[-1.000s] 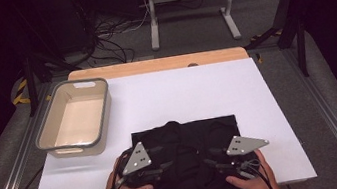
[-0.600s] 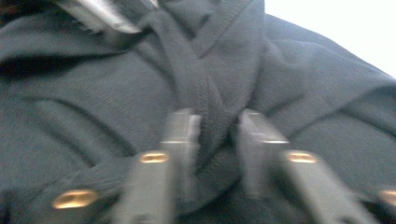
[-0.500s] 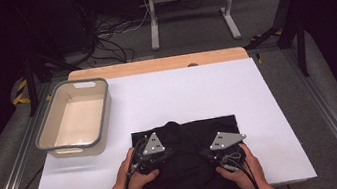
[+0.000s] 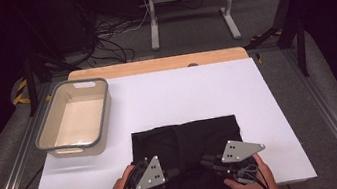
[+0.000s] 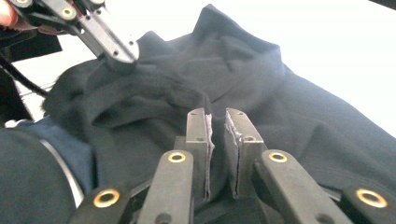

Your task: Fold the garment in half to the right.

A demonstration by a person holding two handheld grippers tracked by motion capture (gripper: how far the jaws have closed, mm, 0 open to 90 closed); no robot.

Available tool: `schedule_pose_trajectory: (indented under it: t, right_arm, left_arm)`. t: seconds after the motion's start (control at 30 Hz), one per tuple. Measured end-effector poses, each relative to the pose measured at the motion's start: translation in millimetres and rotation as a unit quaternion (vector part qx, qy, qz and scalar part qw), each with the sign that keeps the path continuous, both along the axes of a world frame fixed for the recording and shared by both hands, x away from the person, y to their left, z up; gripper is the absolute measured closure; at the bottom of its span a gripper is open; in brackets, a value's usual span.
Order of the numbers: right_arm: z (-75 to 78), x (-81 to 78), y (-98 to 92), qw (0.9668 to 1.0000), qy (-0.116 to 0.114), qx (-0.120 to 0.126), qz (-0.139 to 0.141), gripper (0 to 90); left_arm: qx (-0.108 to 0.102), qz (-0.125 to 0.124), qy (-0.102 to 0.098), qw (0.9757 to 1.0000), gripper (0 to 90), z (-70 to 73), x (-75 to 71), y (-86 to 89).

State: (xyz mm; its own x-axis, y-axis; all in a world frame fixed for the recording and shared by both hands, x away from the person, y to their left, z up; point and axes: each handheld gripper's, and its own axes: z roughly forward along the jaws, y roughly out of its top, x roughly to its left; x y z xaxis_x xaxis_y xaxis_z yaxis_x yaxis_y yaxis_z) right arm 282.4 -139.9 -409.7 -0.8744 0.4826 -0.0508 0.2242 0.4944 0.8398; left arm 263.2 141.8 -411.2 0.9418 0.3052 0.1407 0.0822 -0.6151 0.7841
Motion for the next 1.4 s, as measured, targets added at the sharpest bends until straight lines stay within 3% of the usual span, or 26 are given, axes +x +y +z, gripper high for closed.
schedule_pose_trajectory:
  t: [0.17,0.27,0.4,0.47,0.53,0.63,0.73,0.87,0.97,1.03,1.1,1.17,1.23,1.3,1.4]
  right_arm:
    - [1.6,-11.9,-3.9,1.0,-0.003,-0.001,0.003,67.5]
    - [3.0,-10.7,-10.1,0.9999,-0.007,0.006,-0.011,60.7]
    - [1.2,1.3,-22.9,0.998,-0.018,0.007,-0.06,56.8]
    - [-2.7,9.6,-31.6,0.9959,-0.021,0.002,-0.088,55.9]
    - [-8.8,21.7,-44.4,0.9915,-0.018,-0.006,-0.129,55.7]
    - [-16.6,37.6,-59.0,0.985,-0.002,0.0,-0.172,55.5]
    - [-25.4,52.0,-66.5,0.9813,0.023,0.001,-0.191,55.8]
    - [-34.3,66.8,-72.2,0.9757,0.024,-0.023,-0.216,56.2]
    - [-37.9,77.7,-77.8,0.9734,0.024,-0.024,-0.227,56.9]
    - [-39.2,84.1,-78.9,0.9741,0.034,-0.017,-0.223,58.1]
    - [-42.7,90.7,-77.5,0.9745,0.046,-0.03,-0.218,59.9]
    - [-46.0,94.3,-75.7,0.9746,0.048,-0.039,-0.215,63.9]
    - [-45.0,94.5,-74.3,0.9743,0.039,-0.051,-0.216,76.8]
    - [-46.0,94.3,-75.9,0.976,0.041,-0.049,-0.208,85.8]
    - [-43.7,91.9,-78.2,0.976,0.033,-0.048,-0.21,89.3]
  left_arm:
    - [0.009,-0.016,0.009,0.9998,89.1,-3.7,-19.0,3.1]
    - [0.008,-0.017,0.01,0.9998,88.2,-4.4,-25.2,6.4]
    - [-0.017,0.002,0.007,0.9998,82.0,0.6,-19.9,17.8]
    - [-0.028,0.011,0.007,0.9995,76.1,4.5,-17.6,23.8]
    - [-0.037,0.031,-0.005,0.9988,68.9,8.1,-15.8,28.0]
    - [-0.056,0.062,-0.016,0.9964,60.0,11.4,-2.7,38.1]
    - [-0.044,0.096,-0.028,0.9941,56.4,7.7,21.0,47.0]
    - [-0.03,0.136,-0.021,0.99,55.0,-6.2,59.3,54.6]
    - [-0.012,0.148,-0.017,0.9887,56.1,-14.7,80.0,56.8]
    - [-0.002,0.159,-0.002,0.9873,58.0,-21.2,94.0,58.6]
    - [0.011,0.17,0.008,0.9854,59.9,-26.7,102.9,59.6]
    - [0.02,0.169,0.02,0.9852,65.6,-33.1,109.7,61.5]
    - [0.032,0.164,0.025,0.9856,75.6,-36.9,110.7,62.4]
    - [0.042,0.162,0.033,0.9854,83.8,-39.8,110.4,62.2]
    - [0.03,0.164,0.032,0.9855,86.6,-38.3,109.6,63.8]
